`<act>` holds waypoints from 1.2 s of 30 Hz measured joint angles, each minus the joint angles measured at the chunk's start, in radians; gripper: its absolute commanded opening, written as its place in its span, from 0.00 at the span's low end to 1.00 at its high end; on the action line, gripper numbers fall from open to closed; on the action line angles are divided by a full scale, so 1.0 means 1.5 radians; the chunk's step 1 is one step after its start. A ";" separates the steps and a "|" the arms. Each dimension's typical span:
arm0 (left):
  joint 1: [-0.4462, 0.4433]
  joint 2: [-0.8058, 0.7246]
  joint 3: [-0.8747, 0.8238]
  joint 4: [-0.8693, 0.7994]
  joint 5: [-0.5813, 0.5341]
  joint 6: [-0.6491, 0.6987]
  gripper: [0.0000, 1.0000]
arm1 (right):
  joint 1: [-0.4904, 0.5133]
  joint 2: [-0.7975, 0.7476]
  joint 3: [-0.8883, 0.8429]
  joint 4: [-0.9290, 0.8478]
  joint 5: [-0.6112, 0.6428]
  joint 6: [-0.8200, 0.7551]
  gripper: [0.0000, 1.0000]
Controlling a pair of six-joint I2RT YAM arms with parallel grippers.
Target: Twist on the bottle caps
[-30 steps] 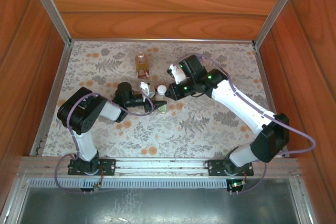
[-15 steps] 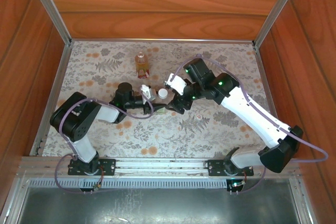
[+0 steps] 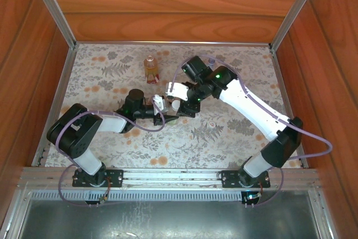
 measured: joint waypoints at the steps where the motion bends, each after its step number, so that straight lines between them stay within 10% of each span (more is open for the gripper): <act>1: 0.000 -0.001 0.000 -0.001 0.000 0.000 0.52 | 0.000 0.007 0.002 0.001 0.003 0.001 0.77; 14: -0.004 -0.010 0.000 -0.021 0.010 -0.012 0.52 | 0.003 0.049 0.007 0.019 0.007 0.026 0.34; 23: -0.004 -0.034 0.000 -0.043 0.016 -0.035 0.72 | 0.004 0.033 -0.001 0.030 0.001 0.037 0.34; 36: -0.004 -0.060 0.000 -0.038 0.028 -0.059 0.73 | -0.012 -0.057 -0.061 0.068 -0.027 0.039 0.33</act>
